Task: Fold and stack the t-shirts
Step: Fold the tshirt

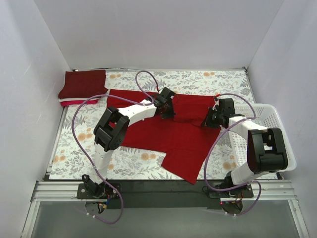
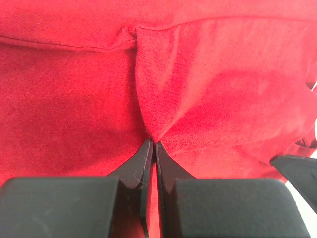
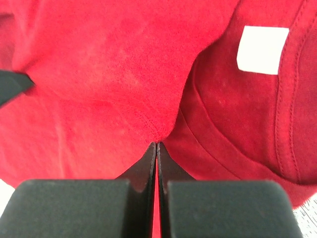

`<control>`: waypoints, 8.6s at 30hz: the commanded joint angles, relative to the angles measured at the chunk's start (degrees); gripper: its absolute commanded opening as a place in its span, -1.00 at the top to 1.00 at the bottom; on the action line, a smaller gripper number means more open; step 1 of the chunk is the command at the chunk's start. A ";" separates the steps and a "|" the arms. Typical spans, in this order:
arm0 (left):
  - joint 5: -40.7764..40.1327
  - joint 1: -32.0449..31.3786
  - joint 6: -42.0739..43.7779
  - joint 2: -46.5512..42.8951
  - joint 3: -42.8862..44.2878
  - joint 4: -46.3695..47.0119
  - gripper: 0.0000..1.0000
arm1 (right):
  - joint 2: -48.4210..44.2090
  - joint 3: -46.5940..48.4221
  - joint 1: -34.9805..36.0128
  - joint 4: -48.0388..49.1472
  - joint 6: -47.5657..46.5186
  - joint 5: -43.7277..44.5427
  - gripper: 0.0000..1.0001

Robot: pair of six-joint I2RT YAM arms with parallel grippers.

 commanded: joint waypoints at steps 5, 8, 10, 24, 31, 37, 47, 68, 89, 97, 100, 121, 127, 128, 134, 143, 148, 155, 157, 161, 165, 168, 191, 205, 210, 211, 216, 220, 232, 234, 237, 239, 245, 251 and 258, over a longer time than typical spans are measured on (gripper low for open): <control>-2.29 -0.27 0.99 -1.91 4.90 -5.95 1.00 | -1.61 4.68 -1.22 -8.33 -5.73 -1.89 0.97; -2.12 -0.27 1.16 -1.82 6.48 -7.62 1.00 | -1.44 5.56 -1.58 -9.56 -6.96 -2.15 0.97; -1.33 -0.27 1.16 -1.82 7.10 -8.75 1.00 | -1.17 6.08 -1.84 -10.35 -7.49 -2.06 0.97; 1.41 -0.27 -1.03 0.11 5.34 -10.87 0.80 | 3.83 7.66 -2.10 -14.31 -11.62 -7.16 0.57; -0.79 2.53 2.30 -4.36 10.70 -11.84 0.01 | 1.55 16.17 -2.10 -15.89 -12.51 0.12 0.32; -5.44 12.18 5.29 -7.18 10.27 -8.68 -0.02 | 7.77 25.05 -2.72 -11.87 -11.02 9.97 0.45; -10.64 28.37 8.37 -1.92 7.10 -4.10 0.06 | 21.75 34.56 -3.60 -7.63 -11.01 12.70 0.48; -7.74 35.15 8.54 9.17 11.67 -9.29 0.03 | 44.35 59.51 -10.81 -14.39 -12.86 14.38 0.44; -8.71 29.17 3.55 -37.13 -19.23 -13.33 -0.24 | -1.59 22.74 -3.61 -16.42 -12.77 6.73 -0.02; -9.50 29.08 -1.21 -54.72 -45.25 -14.65 -0.21 | -19.60 7.50 6.85 -19.49 -12.07 7.96 -0.05; -10.46 29.08 -3.14 -56.40 -48.61 -14.74 -0.16 | -23.57 3.90 9.67 -19.93 -11.36 7.52 -0.05; -13.63 32.07 -4.20 -45.51 -50.99 -12.37 -0.04 | -28.07 -2.97 10.55 -19.50 -14.09 7.43 -0.06; -12.66 32.07 -4.29 -45.42 -51.78 -13.33 -0.04 | -28.16 -2.79 10.64 -19.58 -14.44 9.19 -0.06; -12.84 32.07 -4.37 -45.42 -51.96 -13.51 -0.04 | -27.98 -2.70 10.73 -19.58 -14.53 9.36 -0.06; -12.84 31.98 -4.81 -44.54 -52.05 -14.39 0.10 | -27.28 -2.97 10.64 -19.58 -14.44 9.63 -0.06; -17.84 32.07 -6.31 -42.34 -50.47 -18.07 0.94 | -27.01 -2.97 10.64 -21.16 -12.42 13.40 -0.08; -24.26 32.95 -9.30 -46.80 -50.20 -21.08 1.00 | -26.40 -1.30 10.64 -25.72 -11.19 15.78 -0.10; -24.36 36.29 -7.72 -49.02 -50.11 -19.31 1.00 | -27.36 -3.31 10.64 -28.46 -7.76 21.05 -0.10; -24.17 36.29 -7.63 -47.97 -49.68 -19.66 1.00 | -27.37 -4.63 10.64 -28.46 -6.45 21.32 -0.10; -24.00 36.64 -7.10 -49.37 -50.02 -19.14 1.00 | -24.74 -4.99 10.55 -28.29 -5.56 23.51 -0.09; -24.09 36.73 -7.01 -51.13 -50.29 -18.78 1.00 | -22.80 -4.99 10.11 -26.62 -5.30 24.57 -0.03; -23.83 36.73 -6.75 -51.48 -50.20 -18.69 1.00 | -21.74 -5.51 8.71 -25.30 -4.95 24.48 0.02; -24.70 36.73 -7.19 -51.74 -49.85 -19.13 1.00 | -17.17 -12.90 4.40 -15.45 -3.01 18.59 0.29; -20.75 36.99 -5.43 -54.03 -47.57 -19.31 1.00 | -23.76 -5.79 3.26 -25.73 -6.09 17.98 0.97; -18.90 37.26 -4.03 -51.40 -42.74 -19.22 1.00 | -21.13 0.98 3.08 -29.07 -7.32 17.01 0.97; -18.38 37.52 -3.59 -50.09 -41.77 -19.22 1.00 | -19.73 3.25 2.99 -29.25 -7.58 16.66 0.97; -17.67 38.13 -3.06 -45.07 -35.01 -18.35 1.00 | -14.19 9.33 2.21 -29.43 -8.55 15.87 0.97; -17.32 39.27 -3.06 -39.63 -30.52 -17.73 1.00 | -8.66 13.72 0.97 -29.34 -9.25 15.96 0.97; -16.53 40.95 -3.41 -27.76 -23.83 -14.83 1.00 | 2.95 23.13 -1.66 -26.79 -10.48 15.43 0.97; -16.18 40.95 -3.06 -26.53 -23.22 -14.13 1.00 | 4.10 23.49 -1.75 -26.35 -10.57 15.43 0.97; -14.51 40.95 -2.44 -24.77 -22.25 -12.90 1.00 | 5.77 23.84 -1.75 -25.48 -10.66 15.69 0.97; -14.33 40.95 -2.09 -23.80 -21.82 -12.11 1.00 | 6.56 23.93 -1.84 -24.95 -10.75 16.39 0.97; -14.07 40.95 -1.21 -20.64 -20.23 -11.05 1.00 | 9.02 23.40 -2.02 -23.10 -11.01 17.89 0.97; -14.86 40.95 -0.77 -19.93 -21.28 -9.73 1.00 | 10.25 21.91 -2.10 -20.91 -10.84 19.38 0.97; -18.29 41.30 -2.53 -21.42 -22.87 -10.87 1.00 | 9.29 22.26 -2.10 -20.29 -11.19 17.89 0.97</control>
